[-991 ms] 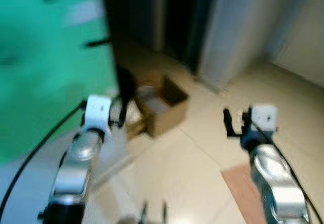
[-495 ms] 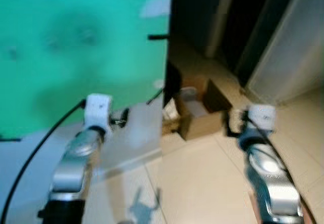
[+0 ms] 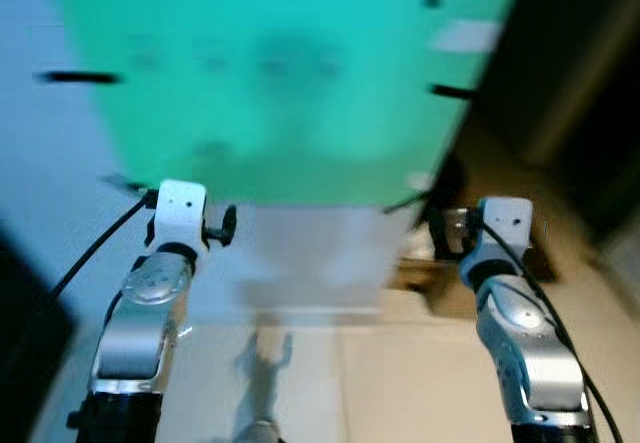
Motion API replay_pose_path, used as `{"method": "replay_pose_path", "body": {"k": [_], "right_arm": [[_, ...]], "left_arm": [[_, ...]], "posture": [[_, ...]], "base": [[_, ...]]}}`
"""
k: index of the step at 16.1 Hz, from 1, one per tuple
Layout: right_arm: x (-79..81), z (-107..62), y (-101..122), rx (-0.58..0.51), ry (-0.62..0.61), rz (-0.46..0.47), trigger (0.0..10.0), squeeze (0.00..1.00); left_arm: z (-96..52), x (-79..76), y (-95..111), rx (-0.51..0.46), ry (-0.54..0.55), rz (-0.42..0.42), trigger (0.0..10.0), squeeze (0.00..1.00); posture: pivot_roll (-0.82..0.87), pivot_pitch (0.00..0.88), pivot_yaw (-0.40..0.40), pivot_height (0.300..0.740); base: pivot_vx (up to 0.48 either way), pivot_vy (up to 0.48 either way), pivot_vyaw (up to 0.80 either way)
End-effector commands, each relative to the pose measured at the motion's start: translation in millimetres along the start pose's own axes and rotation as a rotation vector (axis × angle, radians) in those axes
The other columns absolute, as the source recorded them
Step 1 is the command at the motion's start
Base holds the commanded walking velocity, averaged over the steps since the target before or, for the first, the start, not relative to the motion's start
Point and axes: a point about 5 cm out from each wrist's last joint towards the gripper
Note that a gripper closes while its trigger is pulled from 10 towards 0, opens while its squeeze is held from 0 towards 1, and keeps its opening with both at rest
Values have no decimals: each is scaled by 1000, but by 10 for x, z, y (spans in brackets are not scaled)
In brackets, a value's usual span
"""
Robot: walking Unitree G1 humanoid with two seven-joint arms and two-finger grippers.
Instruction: Hang keys on a hook
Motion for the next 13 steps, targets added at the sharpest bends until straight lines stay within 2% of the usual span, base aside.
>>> {"method": "replay_pose_path", "body": {"k": [1, 2, 4, 8, 10, 13], "right_arm": [[-7, 25, -14, 9, 9, -2, 10000, 1000], [14, 37, -4, 4, 22, -8, 10000, 1000], [66, 62, 37, -22, 50, -11, 10000, 1000], [80, 78, 32, -23, 72, -49, 10000, 1000], [116, 80, 27, -24, 97, -77, 10000, 1000], [116, 86, 17, -21, 104, -73, 10000, 1000]], "left_arm": [[6, -48, 51, -30, -8, 18, 10000, 0], [4, -34, 53, -31, -2, 22, 10000, 0], [-11, -5, 55, -57, 12, 6, 10000, 0], [-37, -7, 21, -56, 11, 2, 10000, 0], [-54, -28, 10, -58, -16, 19, 10000, 0], [-50, -58, -1, -60, -32, 5, 10000, 0]], "posture": [[-11, 0, -88, 740], [-8, 0, -91, 740], [-3, 0, -98, 740], [2, 0, -109, 740], [10, 0, -119, 740], [13, 0, -125, 740]], "base": [[0, 0, 800], [0, 0, 800], [0, 0, 0], [0, -480, 0], [0, -326, 800], [0, 0, 800]]}}
Point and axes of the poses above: a point about 5 cm out from each wrist's last joint towards the gripper, its own z axis pointing out of the wrist towards the gripper, its own y axis along the axis of the wrist's last joint, x = y × z, and after that the axes turned 14 degrees about -z, right-handed
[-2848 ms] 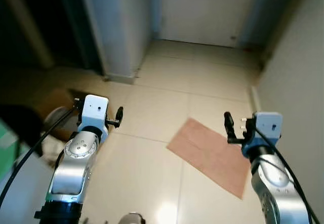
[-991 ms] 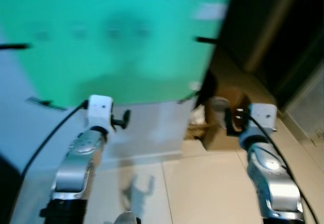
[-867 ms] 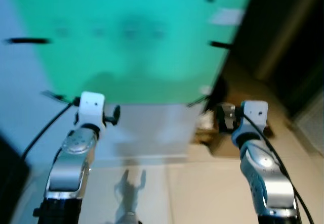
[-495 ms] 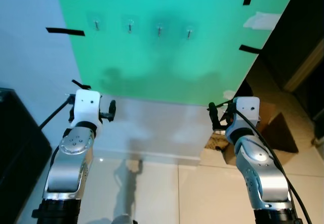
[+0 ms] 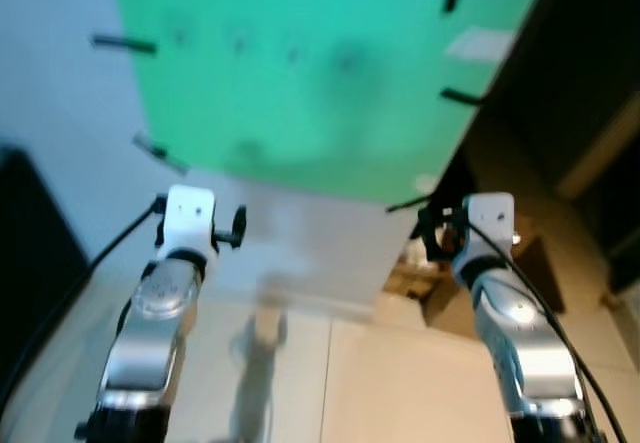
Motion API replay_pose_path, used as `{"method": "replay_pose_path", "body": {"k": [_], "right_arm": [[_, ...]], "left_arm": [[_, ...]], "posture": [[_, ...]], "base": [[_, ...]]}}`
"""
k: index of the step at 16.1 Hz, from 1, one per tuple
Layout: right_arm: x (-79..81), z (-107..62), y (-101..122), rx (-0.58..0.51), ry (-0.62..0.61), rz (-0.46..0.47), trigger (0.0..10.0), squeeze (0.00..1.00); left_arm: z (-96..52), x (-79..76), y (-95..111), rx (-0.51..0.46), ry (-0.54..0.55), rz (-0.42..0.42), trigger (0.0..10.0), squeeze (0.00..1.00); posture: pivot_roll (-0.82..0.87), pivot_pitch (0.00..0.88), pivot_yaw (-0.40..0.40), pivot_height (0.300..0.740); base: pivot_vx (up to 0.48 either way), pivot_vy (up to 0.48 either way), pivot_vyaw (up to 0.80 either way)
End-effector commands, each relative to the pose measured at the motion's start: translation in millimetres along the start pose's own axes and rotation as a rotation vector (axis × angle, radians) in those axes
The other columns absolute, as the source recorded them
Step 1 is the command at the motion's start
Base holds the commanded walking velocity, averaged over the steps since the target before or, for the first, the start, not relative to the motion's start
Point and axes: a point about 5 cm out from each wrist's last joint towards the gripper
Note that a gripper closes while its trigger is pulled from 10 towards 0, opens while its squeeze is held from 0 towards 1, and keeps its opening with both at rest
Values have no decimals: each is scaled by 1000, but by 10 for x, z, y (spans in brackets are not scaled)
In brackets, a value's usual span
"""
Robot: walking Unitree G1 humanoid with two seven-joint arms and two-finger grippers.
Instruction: Hang keys on a hook
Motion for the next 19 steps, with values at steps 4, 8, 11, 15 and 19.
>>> {"method": "replay_pose_path", "body": {"k": [4, 8, 11, 15, 19], "right_arm": [[-25, 10, 37, -18, 6, -12, 10000, 1000], [-40, 4, 28, -13, 0, -18, 10000, 1000], [-50, 3, 24, -10, -4, -19, 10000, 1000], [-64, 7, 27, -5, -12, -39, 10000, 1000], [-77, 29, 45, -7, -22, -49, 10000, 1000]], "left_arm": [[20, -36, 12, 10, -13, -14, 10000, 0], [38, 3, 56, -11, 24, -28, 10000, 0], [32, 49, 53, -37, 65, 16, 10000, 0], [33, 21, 60, -43, 31, 28, 10000, 0], [29, 16, 43, -38, 31, -3, 10000, 0]], "posture": [[2, 0, -120, 740], [-4, 0, -120, 740], [-8, 0, -121, 740], [-11, 0, -124, 740], [-5, 0, -133, 740]], "base": [[0, 0, 800], [0, 0, 800], [0, 0, 800], [0, 0, 800], [142, 0, 0]]}}
Point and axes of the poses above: a point about 5 cm out from each wrist's last joint towards the gripper, its own z axis pointing out of the wrist towards the gripper, its own y axis along the axis of the wrist's last joint, x = y × z, and after that the axes turned 14 degrees about -z, right-handed
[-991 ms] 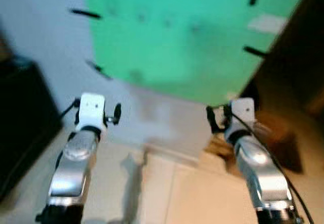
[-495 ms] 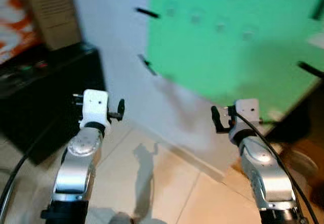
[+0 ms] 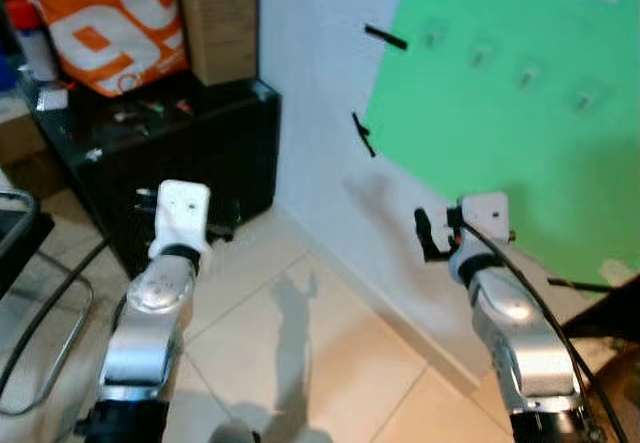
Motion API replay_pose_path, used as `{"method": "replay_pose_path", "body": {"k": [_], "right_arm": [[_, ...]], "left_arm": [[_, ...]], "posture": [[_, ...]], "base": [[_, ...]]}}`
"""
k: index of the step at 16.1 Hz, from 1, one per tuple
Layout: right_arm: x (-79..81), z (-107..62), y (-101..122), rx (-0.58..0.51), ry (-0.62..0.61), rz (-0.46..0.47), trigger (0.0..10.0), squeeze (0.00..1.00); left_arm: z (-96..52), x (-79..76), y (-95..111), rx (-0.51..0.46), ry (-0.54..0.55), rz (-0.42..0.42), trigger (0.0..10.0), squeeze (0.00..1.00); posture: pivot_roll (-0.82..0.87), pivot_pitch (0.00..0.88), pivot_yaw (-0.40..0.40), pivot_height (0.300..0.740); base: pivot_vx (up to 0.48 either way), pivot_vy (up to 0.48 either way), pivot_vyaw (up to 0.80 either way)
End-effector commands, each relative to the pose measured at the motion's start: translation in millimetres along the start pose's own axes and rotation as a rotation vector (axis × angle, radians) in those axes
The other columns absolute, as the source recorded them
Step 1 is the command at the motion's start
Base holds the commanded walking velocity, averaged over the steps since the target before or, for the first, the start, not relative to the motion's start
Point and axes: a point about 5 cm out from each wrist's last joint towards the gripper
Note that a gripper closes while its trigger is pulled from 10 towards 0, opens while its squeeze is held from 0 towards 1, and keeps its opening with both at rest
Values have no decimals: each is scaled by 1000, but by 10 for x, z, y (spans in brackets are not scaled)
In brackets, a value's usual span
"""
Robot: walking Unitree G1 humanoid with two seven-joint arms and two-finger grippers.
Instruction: Hang keys on a hook
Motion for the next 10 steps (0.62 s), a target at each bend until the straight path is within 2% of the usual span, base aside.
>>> {"method": "replay_pose_path", "body": {"k": [1, 3, 6, 10], "right_arm": [[-64, 16, -11, 12, -20, -29, 10000, 1000], [-53, 24, -4, 7, -16, -26, 10000, 1000], [-57, 33, 8, 5, -20, -34, 10000, 1000], [-64, 44, 12, 7, -31, -27, 10000, 1000]], "left_arm": [[0, -57, 18, -8, -22, -12, 10000, 0], [-3, -56, 16, -6, -22, -12, 10000, 0], [4, -62, 24, -9, -26, -12, 10000, 0], [22, -67, 36, -8, -33, 1, 10000, 0]], "posture": [[-5, 0, -133, 740], [-2, 0, -136, 740], [-3, 0, -136, 740], [-2, 0, -132, 740]], "base": [[292, 0, 0], [304, 0, 244], [312, 0, 800], [316, 0, 0]]}}
Point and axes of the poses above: a point about 5 cm out from each wrist's last joint towards the gripper, its own z axis pointing out of the wrist towards the gripper, its own y axis along the axis of the wrist's last joint, x = y × z, and after that the axes turned 14 degrees about -z, right-handed
